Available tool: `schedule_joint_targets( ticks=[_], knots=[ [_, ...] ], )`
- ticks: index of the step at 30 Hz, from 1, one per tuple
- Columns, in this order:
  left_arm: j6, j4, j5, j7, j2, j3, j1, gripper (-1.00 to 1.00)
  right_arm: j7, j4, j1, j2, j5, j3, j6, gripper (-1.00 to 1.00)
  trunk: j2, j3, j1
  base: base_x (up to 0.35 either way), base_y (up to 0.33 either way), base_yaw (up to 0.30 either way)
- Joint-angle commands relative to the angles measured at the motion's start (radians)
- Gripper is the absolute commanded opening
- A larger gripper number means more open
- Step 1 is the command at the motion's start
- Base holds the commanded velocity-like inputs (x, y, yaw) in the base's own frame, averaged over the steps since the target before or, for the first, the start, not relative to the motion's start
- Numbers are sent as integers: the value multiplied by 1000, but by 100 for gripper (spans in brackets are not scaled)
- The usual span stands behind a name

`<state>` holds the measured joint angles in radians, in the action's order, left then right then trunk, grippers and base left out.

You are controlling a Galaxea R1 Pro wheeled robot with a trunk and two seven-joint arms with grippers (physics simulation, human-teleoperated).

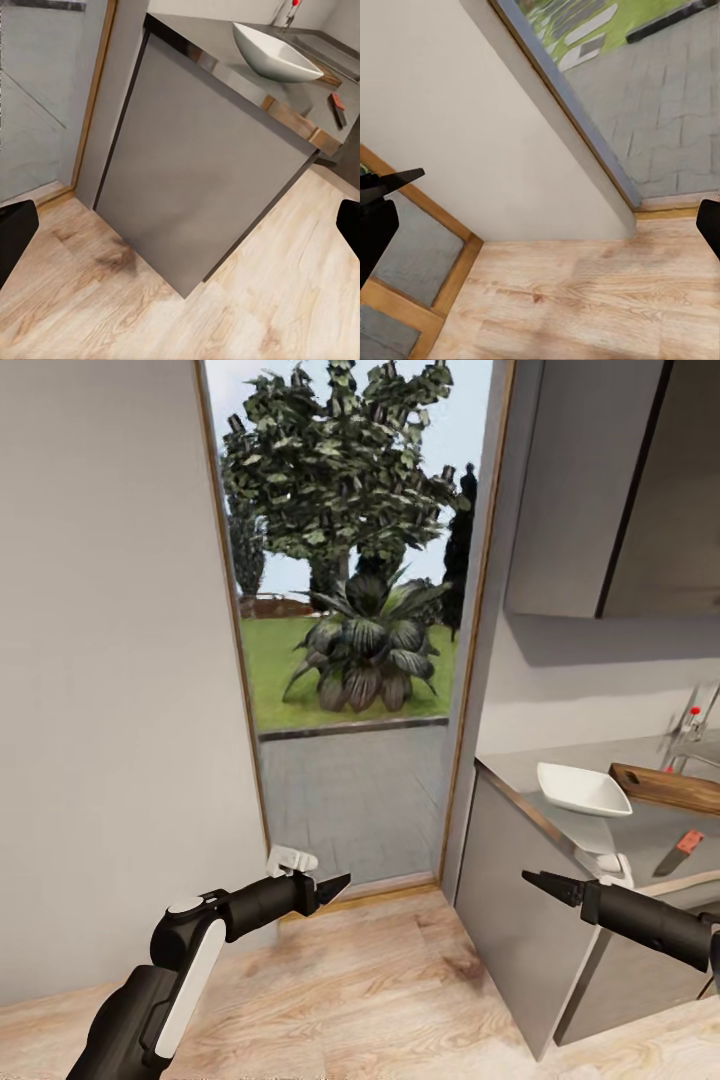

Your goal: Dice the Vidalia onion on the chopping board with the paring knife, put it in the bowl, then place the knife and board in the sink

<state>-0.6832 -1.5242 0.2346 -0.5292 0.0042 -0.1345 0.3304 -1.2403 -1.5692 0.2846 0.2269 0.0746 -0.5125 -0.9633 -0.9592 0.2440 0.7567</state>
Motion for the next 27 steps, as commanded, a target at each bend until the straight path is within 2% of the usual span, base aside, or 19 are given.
schedule_joint_targets(
  ticks=[1,5,19,27],
  knots=[
    [-7,-1,6,1,0,0,1,100,-1,0,1,0,4,-1,-8,100,6,0,-4,0,0,58],
    [-7,-1,6,0,0,0,1,100,-1,0,1,0,4,-15,-17,100,34,-8,-19,0,0,60],
    [-8,-1,6,1,0,0,1,100,-1,0,1,0,4,-16,-20,100,132,-33,-73,0,0,61],
    [-51,7,11,-3,1,8,1,100,7,4,1,-3,-9,-12,-14,100,188,-48,-104,0,0,61]
  ],
)
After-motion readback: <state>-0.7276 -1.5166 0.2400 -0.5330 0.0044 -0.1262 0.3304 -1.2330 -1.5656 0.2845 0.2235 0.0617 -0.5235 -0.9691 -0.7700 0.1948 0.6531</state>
